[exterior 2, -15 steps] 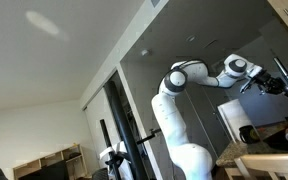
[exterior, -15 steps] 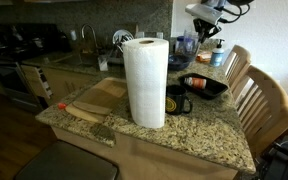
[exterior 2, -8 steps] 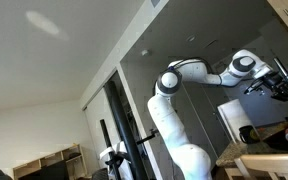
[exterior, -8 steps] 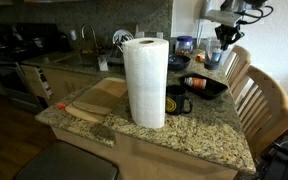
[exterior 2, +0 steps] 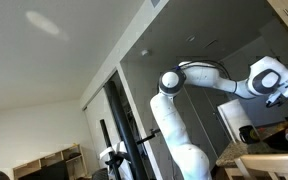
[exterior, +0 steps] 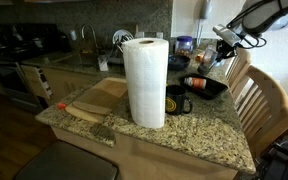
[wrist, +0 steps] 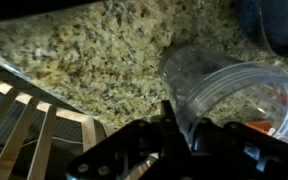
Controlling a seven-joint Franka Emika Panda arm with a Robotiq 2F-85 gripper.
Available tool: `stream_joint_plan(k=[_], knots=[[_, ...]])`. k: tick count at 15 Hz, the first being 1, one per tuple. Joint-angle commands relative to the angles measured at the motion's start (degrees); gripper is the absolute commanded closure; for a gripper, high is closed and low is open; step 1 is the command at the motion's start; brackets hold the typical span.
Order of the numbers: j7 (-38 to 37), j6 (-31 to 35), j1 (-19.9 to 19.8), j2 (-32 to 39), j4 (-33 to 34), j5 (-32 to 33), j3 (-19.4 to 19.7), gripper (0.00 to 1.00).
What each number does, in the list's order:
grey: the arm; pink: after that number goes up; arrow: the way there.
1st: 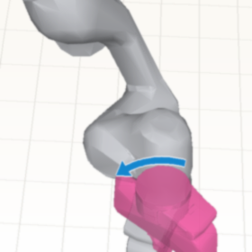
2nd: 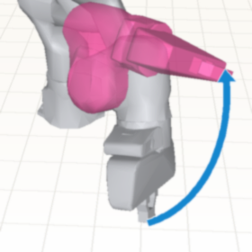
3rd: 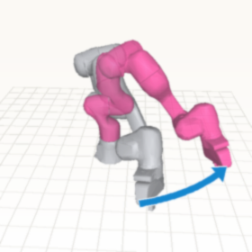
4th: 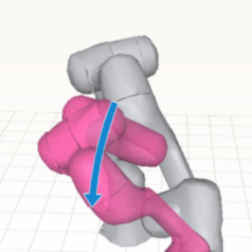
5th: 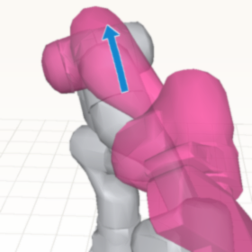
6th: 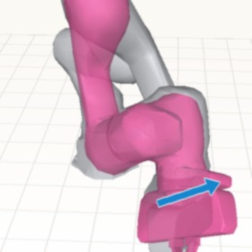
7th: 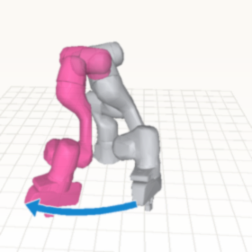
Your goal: Put the white and orange bottle in the black bowl, move the clear bottle to the right, move the glass jar to the left
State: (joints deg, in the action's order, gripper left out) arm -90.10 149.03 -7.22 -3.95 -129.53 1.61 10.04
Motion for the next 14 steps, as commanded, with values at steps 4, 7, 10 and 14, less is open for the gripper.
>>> stream_joint_plan(k=[4, 7, 10, 14], knots=[[19.24, 7.1, -1.1, 4.02, -2.73, -18.12, 1.17, 0.97], [21.29, -0.84, -2.15, 1.67, -0.42, -13.16, 1.46, 0.97], [13.49, -7.69, -3.72, -2.11, 2.14, 2.97, 0.68, 0.6], [7.33, -14.14, -3.74, -6.79, 2.57, 15.77, -2.13, 0.32]])
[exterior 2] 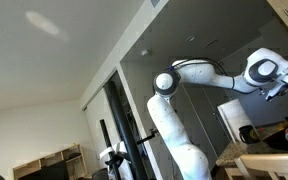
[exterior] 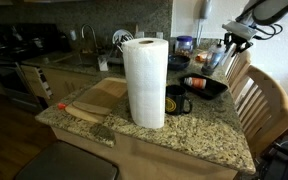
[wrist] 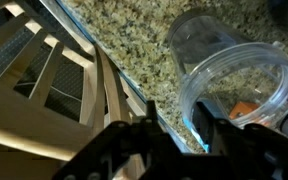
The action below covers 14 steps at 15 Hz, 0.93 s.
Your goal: Put the white and orange bottle in the black bowl, move the clear bottle to the right, move the glass jar to the left
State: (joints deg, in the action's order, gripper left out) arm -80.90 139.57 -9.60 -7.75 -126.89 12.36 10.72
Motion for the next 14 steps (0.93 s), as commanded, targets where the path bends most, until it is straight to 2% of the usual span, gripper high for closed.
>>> stream_joint_plan(k=[1, 4, 5, 10, 14], knots=[[-0.86, -4.86, -1.01, -3.63, -0.62, 4.63, -3.15, 0.26], [2.6, -2.1, 0.4, -4.64, -2.36, 0.18, -3.94, 0.05], [2.78, 0.01, 0.75, -4.98, -3.22, -0.66, -4.47, 0.01], [7.02, 6.09, 3.83, -6.54, -4.95, -7.14, -7.51, 0.0], [20.49, 2.91, 8.94, -7.04, -4.34, -16.76, -9.22, 0.0]])
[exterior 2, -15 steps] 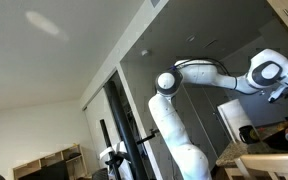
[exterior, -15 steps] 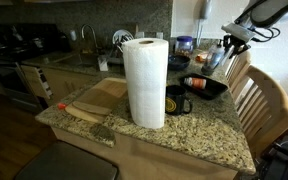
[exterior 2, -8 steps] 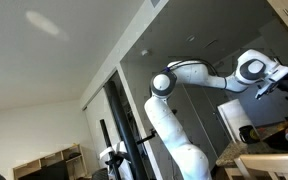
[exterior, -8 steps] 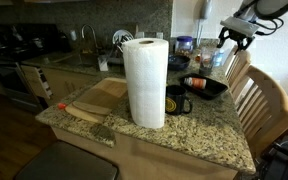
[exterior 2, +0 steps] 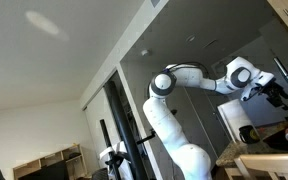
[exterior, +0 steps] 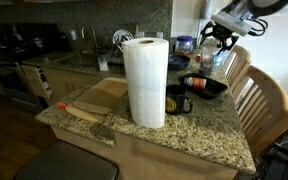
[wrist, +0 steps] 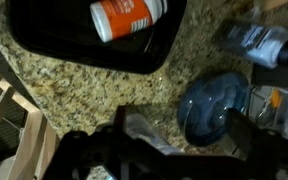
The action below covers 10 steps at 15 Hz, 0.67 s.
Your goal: Put the white and orange bottle in the black bowl, move the clear bottle to the right, move the glass jar to the left
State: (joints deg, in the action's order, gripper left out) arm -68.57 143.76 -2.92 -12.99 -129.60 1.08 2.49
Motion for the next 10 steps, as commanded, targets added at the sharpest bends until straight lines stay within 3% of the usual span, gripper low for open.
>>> stream_joint_plan(k=[1, 2, 7, 10], knots=[[11.3, -2.38, 3.24, -1.67, -1.21, -7.55, -1.3, 0.0], [6.16, -0.69, 0.76, -0.34, -0.08, -4.71, -2.27, 0.0], [6.45, -0.75, 0.57, -0.3, -0.02, -5.3, -2.7, 0.0], [1.07, 10.21, 0.23, -0.27, -0.54, -5.25, -4.03, 0.0]])
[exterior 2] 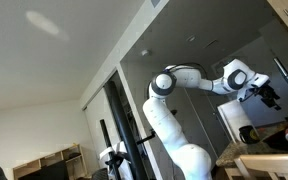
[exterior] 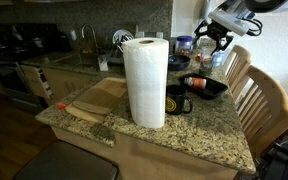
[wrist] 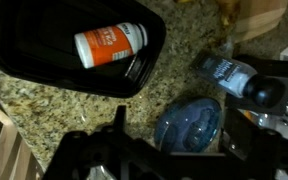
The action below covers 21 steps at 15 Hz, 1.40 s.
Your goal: Put the white and orange bottle in the black bowl, move the clear bottle to the right, move the glass jar to the left
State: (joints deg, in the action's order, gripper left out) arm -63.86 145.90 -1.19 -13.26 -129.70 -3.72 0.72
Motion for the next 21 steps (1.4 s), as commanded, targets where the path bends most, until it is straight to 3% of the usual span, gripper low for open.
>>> stream_joint_plan(k=[1, 2, 4, 5, 8, 14, 17, 21], knots=[[-4.61, 11.3, -1.36, 0.55, 0.52, 0.01, -2.89, 0.0], [-2.81, 9.29, -0.38, 1.11, 2.97, -0.36, -3.24, 0.0], [-2.16, -1.87, 0.06, 2.14, 8.95, 0.54, -4.43, 0.0], [-2.54, 4.92, -0.58, 0.28, 3.4, 0.0, -4.03, 0.0], [-2.71, -0.54, -0.17, 0.47, 7.32, 0.2, -4.91, 0.0], [-8.09, 1.09, -0.58, 1.68, 5.09, 5.38, -6.94, 0.0], [-6.9, -3.79, 1.01, 7.83, 14.81, 1.7, -6.73, 0.0], [-12.61, -9.07, 1.9, 16.39, 28.57, 5.5, -6.88, 0.0]])
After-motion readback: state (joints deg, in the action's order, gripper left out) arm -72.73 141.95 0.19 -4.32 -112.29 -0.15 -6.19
